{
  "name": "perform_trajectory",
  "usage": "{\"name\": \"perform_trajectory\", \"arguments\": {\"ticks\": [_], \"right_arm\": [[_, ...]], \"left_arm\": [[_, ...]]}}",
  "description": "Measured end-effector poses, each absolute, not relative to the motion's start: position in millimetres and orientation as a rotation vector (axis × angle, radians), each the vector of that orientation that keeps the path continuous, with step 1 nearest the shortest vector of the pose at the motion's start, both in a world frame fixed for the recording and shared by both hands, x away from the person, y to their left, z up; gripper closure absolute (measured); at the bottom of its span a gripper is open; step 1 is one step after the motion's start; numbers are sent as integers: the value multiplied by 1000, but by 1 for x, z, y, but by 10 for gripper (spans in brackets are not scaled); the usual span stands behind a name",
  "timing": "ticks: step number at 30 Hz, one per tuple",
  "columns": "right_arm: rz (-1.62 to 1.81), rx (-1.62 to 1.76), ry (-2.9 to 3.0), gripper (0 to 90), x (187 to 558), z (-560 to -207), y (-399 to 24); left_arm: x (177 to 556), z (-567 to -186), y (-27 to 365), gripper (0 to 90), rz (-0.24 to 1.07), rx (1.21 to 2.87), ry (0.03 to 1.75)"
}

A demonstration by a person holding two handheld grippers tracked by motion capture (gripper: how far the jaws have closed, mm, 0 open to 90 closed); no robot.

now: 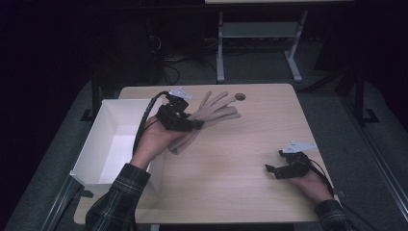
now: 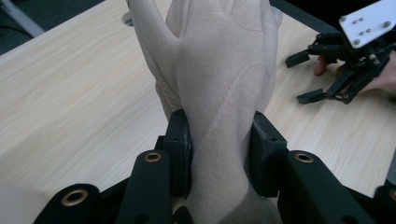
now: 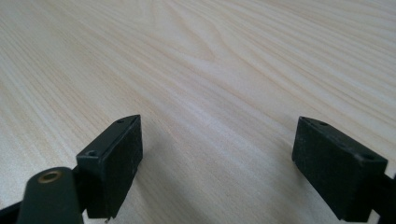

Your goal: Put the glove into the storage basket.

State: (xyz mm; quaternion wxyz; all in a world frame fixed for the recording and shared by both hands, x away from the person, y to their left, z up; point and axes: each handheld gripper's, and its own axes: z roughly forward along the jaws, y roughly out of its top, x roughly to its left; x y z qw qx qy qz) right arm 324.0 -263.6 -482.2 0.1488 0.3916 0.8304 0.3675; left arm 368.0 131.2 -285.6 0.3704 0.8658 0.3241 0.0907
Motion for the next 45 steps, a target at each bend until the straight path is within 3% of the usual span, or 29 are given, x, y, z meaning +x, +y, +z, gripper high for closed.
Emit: {"name": "perform_trajectory", "arguments": {"ticks": [27,45], "right_arm": [[1057,1124,2388,159,324,-482,-264],[1056,1122,2390,159,324,-482,-264]], "left_arm": [[360,-277,239,647,383,2080,1074],[348,-299,298,646,469,2004,1248]]}}
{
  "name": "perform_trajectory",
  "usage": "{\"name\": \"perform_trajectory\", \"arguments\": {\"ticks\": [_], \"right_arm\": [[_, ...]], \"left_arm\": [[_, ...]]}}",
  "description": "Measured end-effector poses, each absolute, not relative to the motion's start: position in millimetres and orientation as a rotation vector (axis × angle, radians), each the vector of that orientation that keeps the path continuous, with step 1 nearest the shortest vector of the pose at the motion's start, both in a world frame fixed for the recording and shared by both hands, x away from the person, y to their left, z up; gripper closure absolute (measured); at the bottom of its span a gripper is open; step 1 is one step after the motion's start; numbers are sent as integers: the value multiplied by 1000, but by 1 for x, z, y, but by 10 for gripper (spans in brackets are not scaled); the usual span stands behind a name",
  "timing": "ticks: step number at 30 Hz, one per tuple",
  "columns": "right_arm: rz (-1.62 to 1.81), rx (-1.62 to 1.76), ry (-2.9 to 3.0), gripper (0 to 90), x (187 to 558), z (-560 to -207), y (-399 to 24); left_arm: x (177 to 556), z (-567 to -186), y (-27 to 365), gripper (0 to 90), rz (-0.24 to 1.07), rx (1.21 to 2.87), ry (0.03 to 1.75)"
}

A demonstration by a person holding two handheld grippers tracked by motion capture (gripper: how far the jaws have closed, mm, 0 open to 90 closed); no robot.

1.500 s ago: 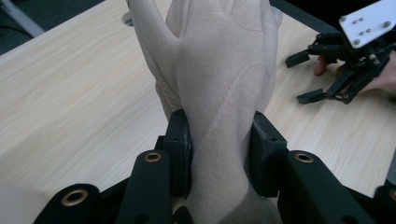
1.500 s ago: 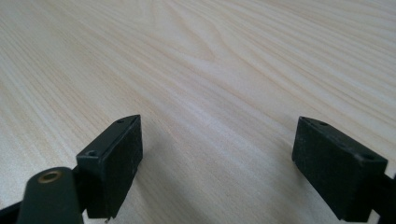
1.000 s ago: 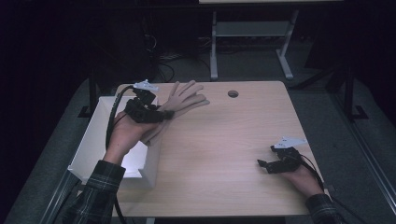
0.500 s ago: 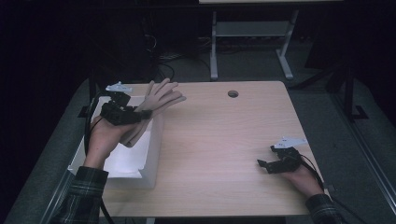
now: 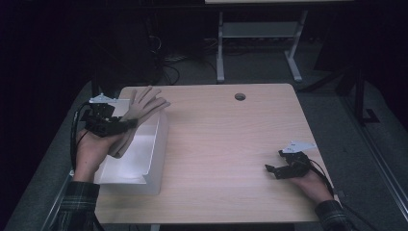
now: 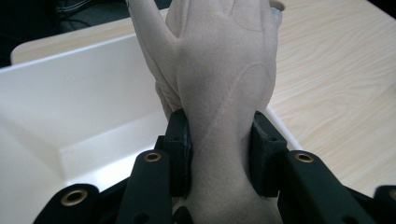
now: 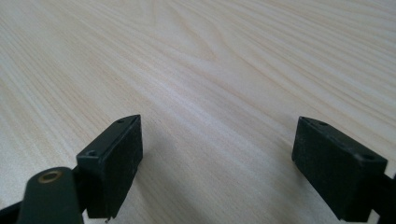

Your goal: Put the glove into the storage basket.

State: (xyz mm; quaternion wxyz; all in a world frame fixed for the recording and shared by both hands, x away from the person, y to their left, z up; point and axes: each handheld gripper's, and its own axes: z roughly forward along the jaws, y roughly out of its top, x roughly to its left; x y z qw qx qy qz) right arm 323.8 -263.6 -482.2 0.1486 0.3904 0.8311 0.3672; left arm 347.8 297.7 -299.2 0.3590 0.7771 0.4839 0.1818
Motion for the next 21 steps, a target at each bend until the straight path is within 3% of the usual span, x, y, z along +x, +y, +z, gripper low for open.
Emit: {"name": "perform_trajectory", "arguments": {"ticks": [21], "right_arm": [[1053,1122,2392,159,324,-482,-264]], "left_arm": [[348,-347,321,646,494,1974,1380]]}}
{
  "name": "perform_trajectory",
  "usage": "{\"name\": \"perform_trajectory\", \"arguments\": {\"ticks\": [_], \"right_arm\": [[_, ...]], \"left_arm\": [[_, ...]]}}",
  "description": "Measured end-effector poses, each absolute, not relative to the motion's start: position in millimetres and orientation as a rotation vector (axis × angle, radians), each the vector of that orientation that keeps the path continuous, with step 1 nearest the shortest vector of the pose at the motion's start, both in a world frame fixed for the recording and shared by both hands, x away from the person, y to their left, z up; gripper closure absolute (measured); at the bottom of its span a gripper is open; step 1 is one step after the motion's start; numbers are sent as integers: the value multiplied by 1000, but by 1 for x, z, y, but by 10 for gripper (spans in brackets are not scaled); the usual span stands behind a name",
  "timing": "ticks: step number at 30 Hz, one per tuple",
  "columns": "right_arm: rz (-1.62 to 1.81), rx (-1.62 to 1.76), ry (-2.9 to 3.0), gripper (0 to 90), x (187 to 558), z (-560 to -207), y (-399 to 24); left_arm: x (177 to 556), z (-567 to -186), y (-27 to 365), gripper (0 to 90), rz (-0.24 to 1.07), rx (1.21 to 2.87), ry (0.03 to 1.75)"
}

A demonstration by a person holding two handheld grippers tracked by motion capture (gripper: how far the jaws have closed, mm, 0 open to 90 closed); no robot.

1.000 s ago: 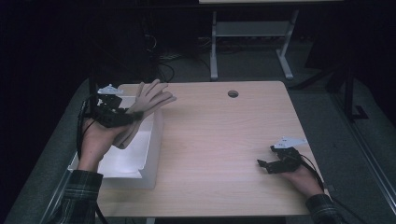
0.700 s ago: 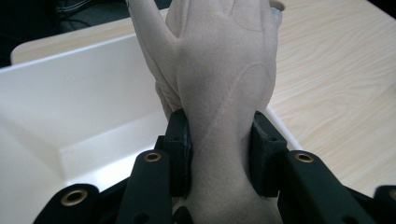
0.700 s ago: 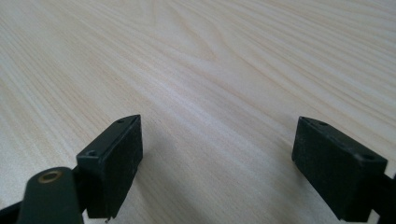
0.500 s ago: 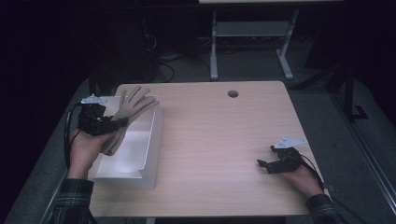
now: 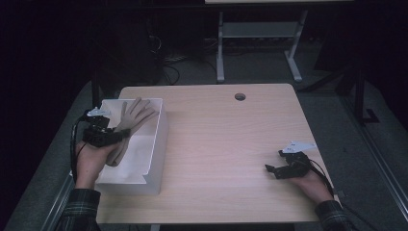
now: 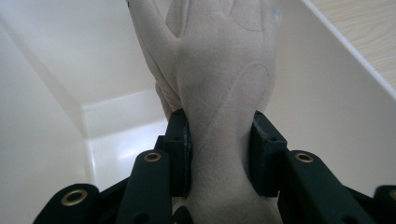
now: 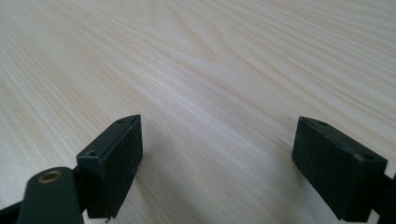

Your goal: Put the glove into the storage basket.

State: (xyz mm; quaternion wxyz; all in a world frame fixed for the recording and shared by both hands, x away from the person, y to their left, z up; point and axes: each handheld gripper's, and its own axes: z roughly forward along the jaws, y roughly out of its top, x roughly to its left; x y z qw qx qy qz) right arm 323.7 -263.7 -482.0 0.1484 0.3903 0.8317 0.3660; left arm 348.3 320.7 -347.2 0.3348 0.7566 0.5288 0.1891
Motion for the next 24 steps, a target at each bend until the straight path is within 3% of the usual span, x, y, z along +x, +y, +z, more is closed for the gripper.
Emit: {"name": "perform_trajectory", "arguments": {"ticks": [24], "right_arm": [[1058,1112,2392,159,323,-482,-263]], "left_arm": [[362,-409,310,632,425,2067,1442]]}}
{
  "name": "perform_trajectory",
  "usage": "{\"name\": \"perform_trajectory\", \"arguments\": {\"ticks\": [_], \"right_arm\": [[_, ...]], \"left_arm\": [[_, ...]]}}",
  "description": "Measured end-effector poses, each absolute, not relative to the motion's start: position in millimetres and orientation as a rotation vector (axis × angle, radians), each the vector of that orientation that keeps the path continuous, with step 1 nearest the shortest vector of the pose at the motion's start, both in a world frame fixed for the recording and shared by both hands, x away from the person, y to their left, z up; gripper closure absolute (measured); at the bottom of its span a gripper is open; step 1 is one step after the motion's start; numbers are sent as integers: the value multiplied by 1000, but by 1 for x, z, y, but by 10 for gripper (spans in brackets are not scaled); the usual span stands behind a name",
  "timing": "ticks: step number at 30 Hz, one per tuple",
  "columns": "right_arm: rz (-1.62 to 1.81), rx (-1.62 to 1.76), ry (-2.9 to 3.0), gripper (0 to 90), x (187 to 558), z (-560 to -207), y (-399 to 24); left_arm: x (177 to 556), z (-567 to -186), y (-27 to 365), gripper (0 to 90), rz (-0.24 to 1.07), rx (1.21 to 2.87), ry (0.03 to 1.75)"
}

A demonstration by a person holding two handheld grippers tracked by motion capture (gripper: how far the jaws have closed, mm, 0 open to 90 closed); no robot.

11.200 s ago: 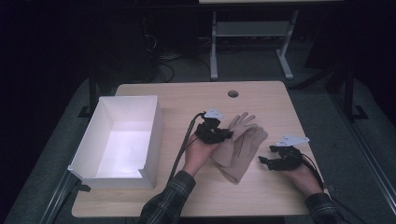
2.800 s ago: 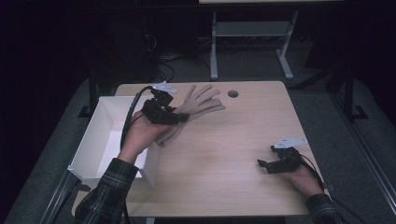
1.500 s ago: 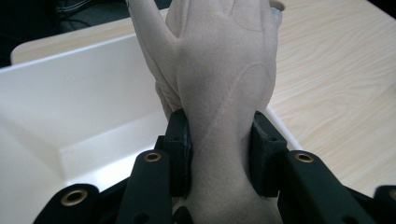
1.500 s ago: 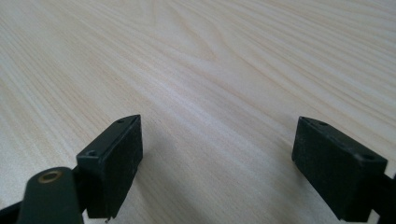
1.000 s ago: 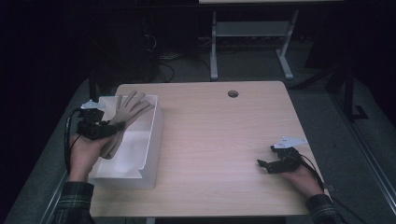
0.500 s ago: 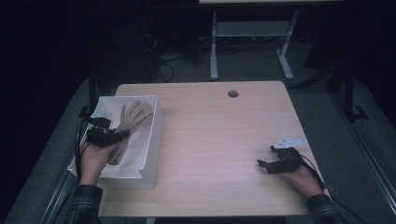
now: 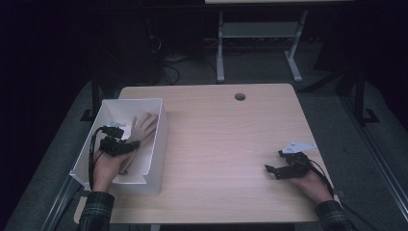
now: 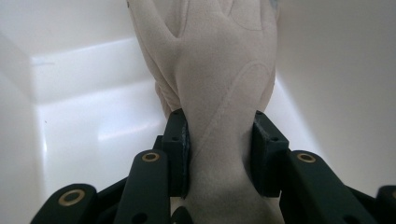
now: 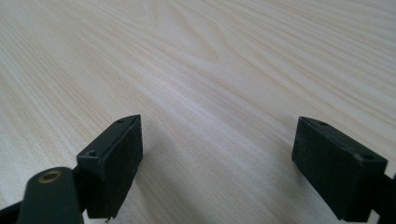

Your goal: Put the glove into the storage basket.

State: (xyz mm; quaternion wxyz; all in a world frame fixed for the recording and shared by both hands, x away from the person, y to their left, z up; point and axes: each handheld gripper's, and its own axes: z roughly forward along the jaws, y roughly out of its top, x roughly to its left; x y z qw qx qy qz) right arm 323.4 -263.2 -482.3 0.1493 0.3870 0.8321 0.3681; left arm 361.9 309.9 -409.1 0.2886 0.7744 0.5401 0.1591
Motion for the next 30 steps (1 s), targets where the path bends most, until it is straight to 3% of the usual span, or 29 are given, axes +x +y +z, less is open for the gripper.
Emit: {"name": "perform_trajectory", "arguments": {"ticks": [13,19,30], "right_arm": [[1059,1109,2393,159,323,-482,-263],[1058,1109,2393,159,323,-482,-263],[1060,1109,2394,159,323,-482,-263]], "left_arm": [[367,-425,305,550,372,2133,1471],[369,-430,301,435,344,2193,1463],[366,-414,302,178,320,2154,1396]]}}
